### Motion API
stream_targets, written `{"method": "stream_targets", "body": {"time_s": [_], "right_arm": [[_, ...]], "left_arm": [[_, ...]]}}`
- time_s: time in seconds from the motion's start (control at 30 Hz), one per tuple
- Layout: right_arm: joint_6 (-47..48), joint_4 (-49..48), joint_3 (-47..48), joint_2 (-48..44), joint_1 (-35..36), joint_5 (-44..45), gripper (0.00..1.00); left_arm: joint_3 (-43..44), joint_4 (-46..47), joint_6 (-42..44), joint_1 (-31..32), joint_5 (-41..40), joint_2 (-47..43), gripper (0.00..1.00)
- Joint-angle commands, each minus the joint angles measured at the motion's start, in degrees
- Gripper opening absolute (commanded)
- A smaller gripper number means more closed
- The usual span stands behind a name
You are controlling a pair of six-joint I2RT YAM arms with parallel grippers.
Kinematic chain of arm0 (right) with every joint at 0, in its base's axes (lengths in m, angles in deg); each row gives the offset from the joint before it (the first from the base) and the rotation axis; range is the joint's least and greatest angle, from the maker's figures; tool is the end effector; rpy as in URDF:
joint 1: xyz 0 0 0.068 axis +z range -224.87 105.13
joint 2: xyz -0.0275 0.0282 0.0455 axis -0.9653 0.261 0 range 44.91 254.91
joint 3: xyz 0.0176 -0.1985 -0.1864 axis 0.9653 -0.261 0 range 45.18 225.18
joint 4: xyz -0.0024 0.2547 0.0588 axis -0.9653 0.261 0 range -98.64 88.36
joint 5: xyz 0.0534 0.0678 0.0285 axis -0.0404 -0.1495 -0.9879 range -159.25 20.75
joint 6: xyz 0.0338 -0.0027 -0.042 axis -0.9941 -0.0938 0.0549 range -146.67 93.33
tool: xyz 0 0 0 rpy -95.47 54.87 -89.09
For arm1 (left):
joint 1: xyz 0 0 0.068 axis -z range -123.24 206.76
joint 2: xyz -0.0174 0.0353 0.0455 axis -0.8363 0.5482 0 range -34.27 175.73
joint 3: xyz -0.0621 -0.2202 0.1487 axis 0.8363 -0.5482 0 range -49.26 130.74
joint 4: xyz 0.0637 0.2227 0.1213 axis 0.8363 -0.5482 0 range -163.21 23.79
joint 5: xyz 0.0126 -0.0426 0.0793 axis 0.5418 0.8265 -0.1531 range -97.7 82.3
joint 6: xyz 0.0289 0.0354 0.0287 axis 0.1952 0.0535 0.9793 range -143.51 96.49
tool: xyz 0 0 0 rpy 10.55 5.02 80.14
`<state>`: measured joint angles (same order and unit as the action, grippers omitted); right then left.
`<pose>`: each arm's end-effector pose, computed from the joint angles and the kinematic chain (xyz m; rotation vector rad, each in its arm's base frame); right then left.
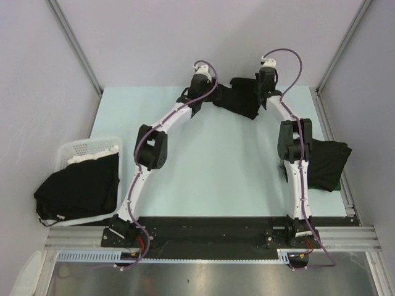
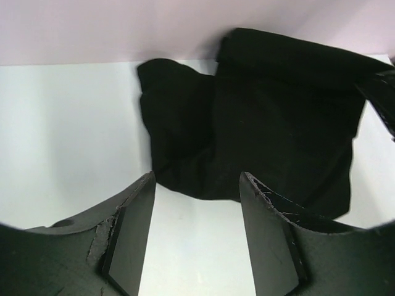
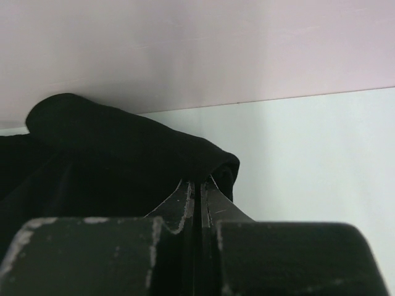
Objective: Fold and stack the t-shirts
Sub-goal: Fold the long partially folded tshirt into a neat square
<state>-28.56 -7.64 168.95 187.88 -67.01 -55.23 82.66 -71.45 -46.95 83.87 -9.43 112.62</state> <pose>0.5795 0.0713 0.2110 0.0641 1.9132 -0.1206 0.5312 -0.2707 0.2145 0.0423 1.9638 -0.5579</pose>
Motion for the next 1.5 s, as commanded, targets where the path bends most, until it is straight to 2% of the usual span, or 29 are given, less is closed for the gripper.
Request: {"method": "stream_targets", "body": {"time_s": [0.0,0.3,0.53,1.07,1.47], "right_arm": [[-0.4,-3.3,1.2,-0.2,1.1,-0.5,0.0],[-0.9,-3.5,2.4,0.8,0.0,-1.5,0.0],[-2.1,-2.2,1.8,0.4,-1.0,-2.8,0.0],[-5.4,1.4,-1.2,-2.8,-0.5,-6.6,0.0],[-5.1,1.6,-1.6,-3.1,0.1,-6.9,0.0]], "left_arm": [[1.1,0.9,0.9,0.6,1.2,-4.7,0.63],[0.0,0.8,1.2,1.8,2.9,-4.1,0.67],[7.6,-0.4,-1.2,1.6,2.7,1.6,0.66],[8.1,8.2,-13.2,-1.2,5.5,8.7,0.66],[9.9,14.3,-15.7,-1.3,10.4,10.9,0.65]]}}
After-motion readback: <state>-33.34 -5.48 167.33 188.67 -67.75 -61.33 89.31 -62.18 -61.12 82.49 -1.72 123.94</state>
